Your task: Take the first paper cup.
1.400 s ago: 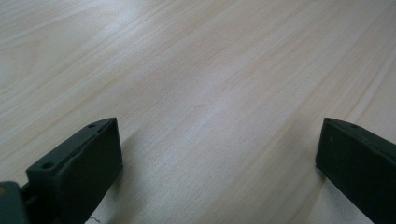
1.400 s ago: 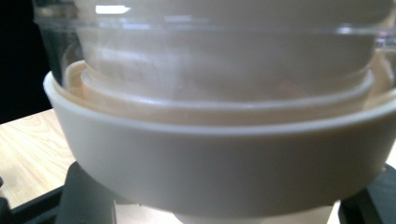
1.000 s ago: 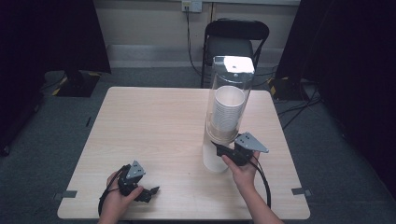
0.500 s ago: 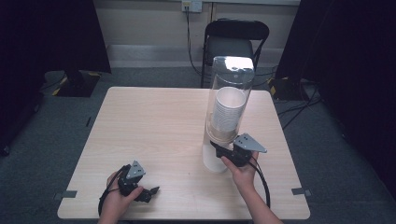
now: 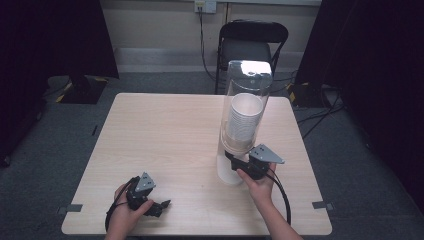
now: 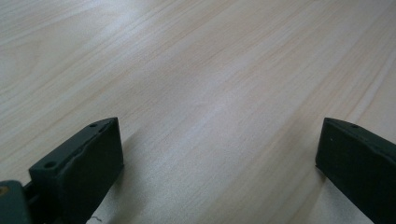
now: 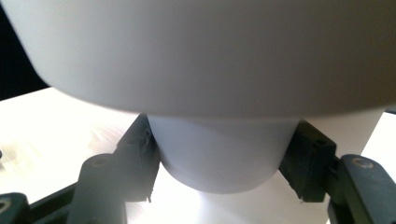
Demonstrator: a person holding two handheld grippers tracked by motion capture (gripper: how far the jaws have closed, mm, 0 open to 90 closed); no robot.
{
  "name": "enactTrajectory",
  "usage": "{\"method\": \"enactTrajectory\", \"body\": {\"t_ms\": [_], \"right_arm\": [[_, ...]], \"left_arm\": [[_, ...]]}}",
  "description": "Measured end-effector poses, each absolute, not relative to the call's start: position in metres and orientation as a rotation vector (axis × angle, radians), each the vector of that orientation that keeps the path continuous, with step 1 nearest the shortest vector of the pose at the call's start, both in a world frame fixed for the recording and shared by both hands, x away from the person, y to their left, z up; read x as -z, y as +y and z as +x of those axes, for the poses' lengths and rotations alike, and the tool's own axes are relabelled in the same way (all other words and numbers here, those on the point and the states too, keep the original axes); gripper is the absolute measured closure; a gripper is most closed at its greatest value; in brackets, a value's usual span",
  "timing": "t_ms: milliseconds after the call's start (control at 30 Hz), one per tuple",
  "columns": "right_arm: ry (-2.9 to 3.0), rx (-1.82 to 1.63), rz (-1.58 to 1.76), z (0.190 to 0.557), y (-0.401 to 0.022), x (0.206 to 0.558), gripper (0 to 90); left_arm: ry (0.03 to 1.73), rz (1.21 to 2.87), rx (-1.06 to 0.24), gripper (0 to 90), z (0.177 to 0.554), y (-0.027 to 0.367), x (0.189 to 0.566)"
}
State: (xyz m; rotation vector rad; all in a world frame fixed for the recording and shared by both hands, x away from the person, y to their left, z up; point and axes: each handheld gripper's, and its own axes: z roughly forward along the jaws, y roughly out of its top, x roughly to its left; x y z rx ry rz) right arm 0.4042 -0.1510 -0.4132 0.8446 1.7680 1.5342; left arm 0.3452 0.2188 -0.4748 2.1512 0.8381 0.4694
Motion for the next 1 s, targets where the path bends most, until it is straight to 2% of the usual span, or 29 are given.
{"method": "enactTrajectory", "body": {"t_ms": [333,367,533,1000], "right_arm": [[1.801,-1.515,0.868,0.405,-0.152,0.420,37.9],[1.935,-1.393,0.965,0.410,-0.156,0.453,37.9],[1.910,-1.452,0.963,0.402,-0.161,0.445,37.6],[2.119,-1.216,0.981,0.396,-0.180,0.451,37.2]], "left_arm": [[0.838,2.151,-0.470,0.3,0.345,0.219,0.475],[0.836,2.152,-0.472,0.4,0.345,0.219,0.475],[0.833,2.153,-0.466,0.3,0.345,0.219,0.475],[0.831,2.154,-0.461,0.0,0.345,0.219,0.475]]}}
